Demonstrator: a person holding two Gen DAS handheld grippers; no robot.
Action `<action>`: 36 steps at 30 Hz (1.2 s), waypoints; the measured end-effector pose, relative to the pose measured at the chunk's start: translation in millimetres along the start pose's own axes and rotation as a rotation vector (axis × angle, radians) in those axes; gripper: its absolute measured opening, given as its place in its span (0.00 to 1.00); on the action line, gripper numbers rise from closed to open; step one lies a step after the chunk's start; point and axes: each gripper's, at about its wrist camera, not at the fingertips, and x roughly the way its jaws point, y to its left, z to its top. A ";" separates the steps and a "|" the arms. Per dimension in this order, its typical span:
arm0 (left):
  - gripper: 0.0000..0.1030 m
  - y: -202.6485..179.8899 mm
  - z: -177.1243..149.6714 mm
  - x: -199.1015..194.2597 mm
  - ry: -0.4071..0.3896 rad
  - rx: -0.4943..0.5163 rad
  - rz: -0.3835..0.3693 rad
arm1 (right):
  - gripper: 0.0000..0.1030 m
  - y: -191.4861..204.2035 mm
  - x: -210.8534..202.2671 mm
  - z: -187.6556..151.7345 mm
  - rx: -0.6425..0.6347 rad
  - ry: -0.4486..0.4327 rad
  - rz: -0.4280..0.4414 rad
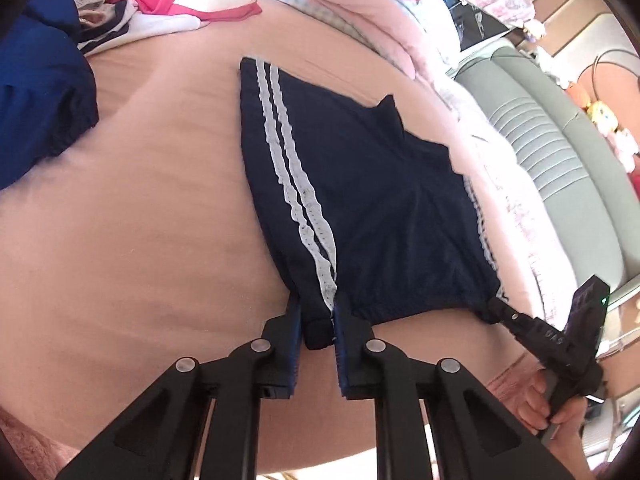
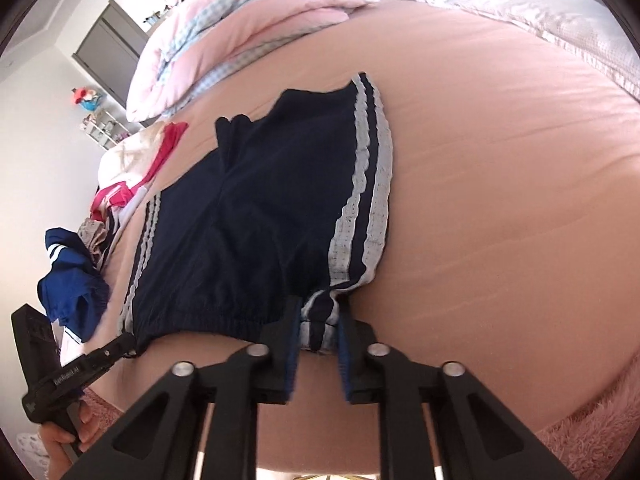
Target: Fold clothes
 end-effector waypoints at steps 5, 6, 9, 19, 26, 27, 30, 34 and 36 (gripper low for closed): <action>0.10 -2.6 -3.4 3.2 0.022 0.076 0.046 | 0.09 10.6 -14.2 -7.1 -0.069 -0.010 -0.035; 0.10 -2.5 -3.9 0.1 0.031 0.081 0.054 | 0.09 10.9 -16.3 -8.3 -0.070 -0.008 -0.031; 0.10 -3.2 -8.4 -8.3 0.047 0.094 0.056 | 0.09 2.5 -25.5 -15.4 -0.022 0.006 0.002; 0.14 2.6 -16.8 4.4 0.143 0.076 0.083 | 0.20 -20.2 -17.4 -27.7 0.108 0.098 -0.013; 0.21 -9.4 9.4 -39.2 -0.052 0.174 0.192 | 0.36 -7.4 -80.5 -17.0 0.008 -0.194 -0.201; 0.21 -13.6 14.0 -36.1 -0.054 0.215 0.180 | 0.36 -0.7 -80.6 -12.5 -0.048 -0.211 -0.222; 0.21 -34.2 30.2 -6.0 -0.018 0.319 0.138 | 0.36 23.8 -45.8 7.3 -0.257 -0.077 -0.192; 0.21 -48.4 39.9 40.2 0.094 0.412 0.153 | 0.36 38.7 6.1 27.6 -0.370 0.077 -0.139; 0.21 -49.2 40.8 60.8 0.150 0.455 0.210 | 0.36 39.6 27.9 31.2 -0.410 0.138 -0.162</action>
